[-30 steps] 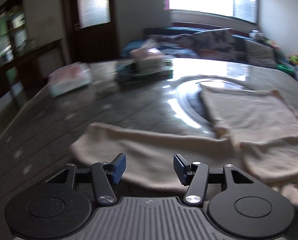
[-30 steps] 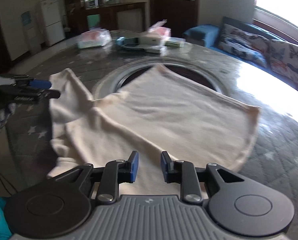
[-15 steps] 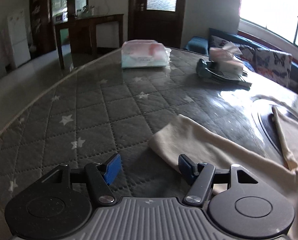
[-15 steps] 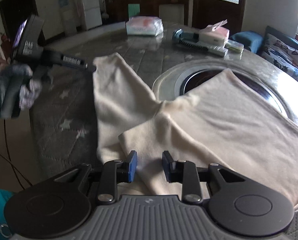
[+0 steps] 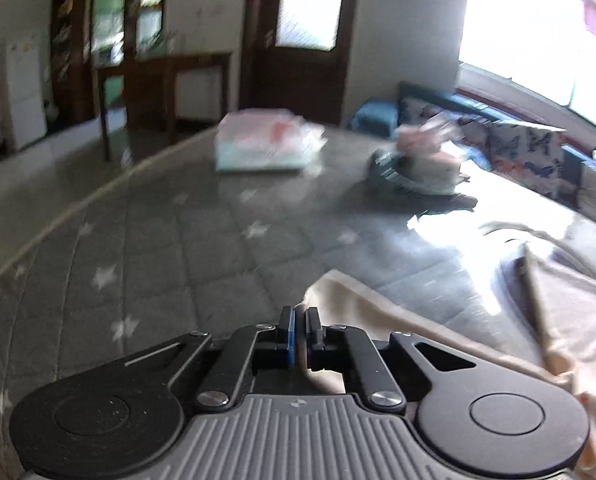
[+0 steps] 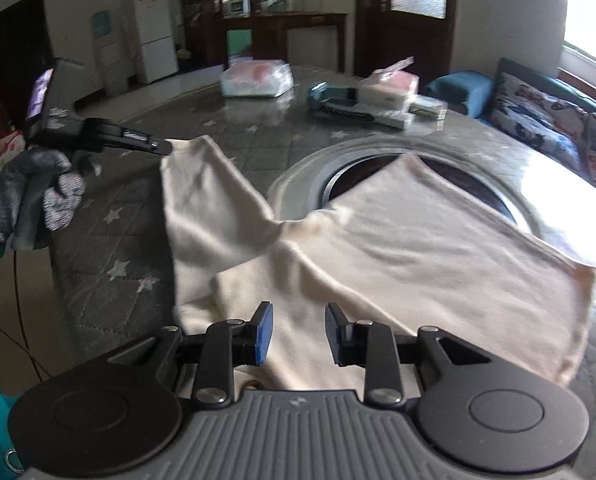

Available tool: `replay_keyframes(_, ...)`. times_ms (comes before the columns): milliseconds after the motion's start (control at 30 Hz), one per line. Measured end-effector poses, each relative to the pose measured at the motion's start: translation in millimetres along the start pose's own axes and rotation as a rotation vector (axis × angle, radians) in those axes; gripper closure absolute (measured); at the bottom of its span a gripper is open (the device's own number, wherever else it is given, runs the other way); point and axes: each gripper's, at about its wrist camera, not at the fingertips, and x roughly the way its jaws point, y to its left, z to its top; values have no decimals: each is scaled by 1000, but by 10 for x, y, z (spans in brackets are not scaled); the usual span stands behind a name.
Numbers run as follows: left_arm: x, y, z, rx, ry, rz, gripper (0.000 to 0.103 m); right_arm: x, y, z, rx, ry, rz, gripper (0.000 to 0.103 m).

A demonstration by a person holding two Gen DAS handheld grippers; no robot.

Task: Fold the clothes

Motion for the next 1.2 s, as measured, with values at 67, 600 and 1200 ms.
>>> replay_keyframes(67, -122, -134, 41, 30, -40, -41, 98, -62, -82, -27, 21, -6, -25, 75)
replay_keyframes(600, -825, -1708, -59, 301, -110, -513, 98, -487, -711, -344, 189, -38, -202, 75)
replay_keyframes(1200, -728, -2237, -608, 574, 23, -704, 67, -594, -841, -394, 292, -64, -163, 75)
